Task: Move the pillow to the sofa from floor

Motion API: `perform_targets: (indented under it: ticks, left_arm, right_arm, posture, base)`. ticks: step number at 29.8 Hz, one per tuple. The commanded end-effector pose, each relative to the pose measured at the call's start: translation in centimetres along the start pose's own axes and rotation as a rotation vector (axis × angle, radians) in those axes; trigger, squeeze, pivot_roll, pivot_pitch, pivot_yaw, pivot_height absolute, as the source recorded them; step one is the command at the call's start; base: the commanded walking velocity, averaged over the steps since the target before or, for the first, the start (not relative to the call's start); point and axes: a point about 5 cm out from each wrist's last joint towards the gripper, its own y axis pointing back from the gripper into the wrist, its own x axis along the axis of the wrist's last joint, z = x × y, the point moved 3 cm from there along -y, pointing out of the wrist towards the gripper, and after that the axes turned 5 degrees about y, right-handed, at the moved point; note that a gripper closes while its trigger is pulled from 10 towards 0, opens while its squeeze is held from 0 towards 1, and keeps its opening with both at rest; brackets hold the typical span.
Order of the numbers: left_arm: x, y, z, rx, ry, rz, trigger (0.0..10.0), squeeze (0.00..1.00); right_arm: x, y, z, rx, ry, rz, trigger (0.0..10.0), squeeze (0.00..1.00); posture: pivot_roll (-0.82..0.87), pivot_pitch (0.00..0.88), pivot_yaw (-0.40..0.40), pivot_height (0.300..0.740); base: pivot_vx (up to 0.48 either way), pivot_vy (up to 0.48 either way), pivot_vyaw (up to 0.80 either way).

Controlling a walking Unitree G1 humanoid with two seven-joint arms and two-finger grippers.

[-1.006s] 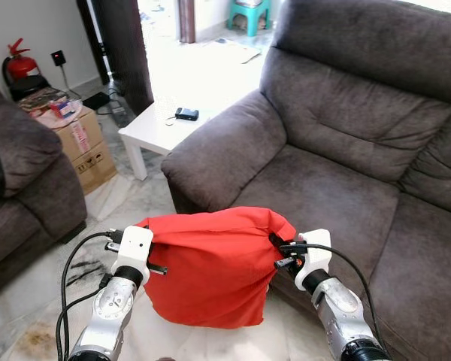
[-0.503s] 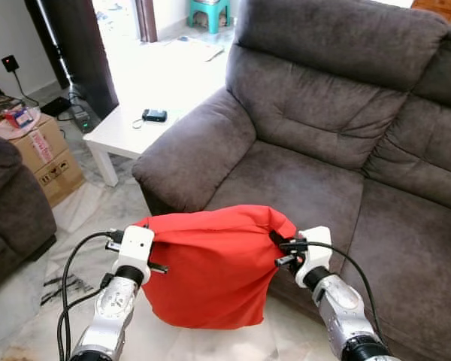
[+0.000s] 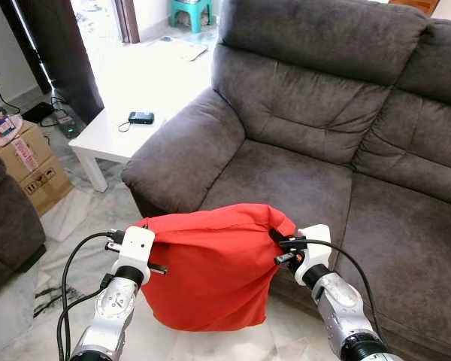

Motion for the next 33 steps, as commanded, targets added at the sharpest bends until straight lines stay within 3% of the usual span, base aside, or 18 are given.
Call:
perform_targets:
  ticks: [1,19,33]
  left_arm:
    - [1.49,-0.47,-0.93,0.041,0.002,0.078,10.0,0.00]
    - [1.34,-0.27,-0.64,0.036,-0.014,0.084,10.0,0.00]
    - [1.33,-0.34,-0.28,0.027,-0.013,0.086,10.0,0.00]
  right_arm:
    - [1.79,-0.24,1.37,-0.057,0.012,0.076,10.0,0.00]
    - [1.80,-0.20,1.64,-0.069,0.008,0.074,10.0,0.00]
    - [1.79,-0.34,1.44,-0.060,0.006,0.074,10.0,0.00]
  posture:
    - [0.14,0.032,-0.071,0.740]
    - [0.14,0.037,-0.075,0.740]
    - [0.14,0.033,-0.078,0.740]
  base:
    - [0.000,-0.322,-0.79]
    - [0.000,-0.309,-0.79]
    - [0.000,0.000,-0.79]
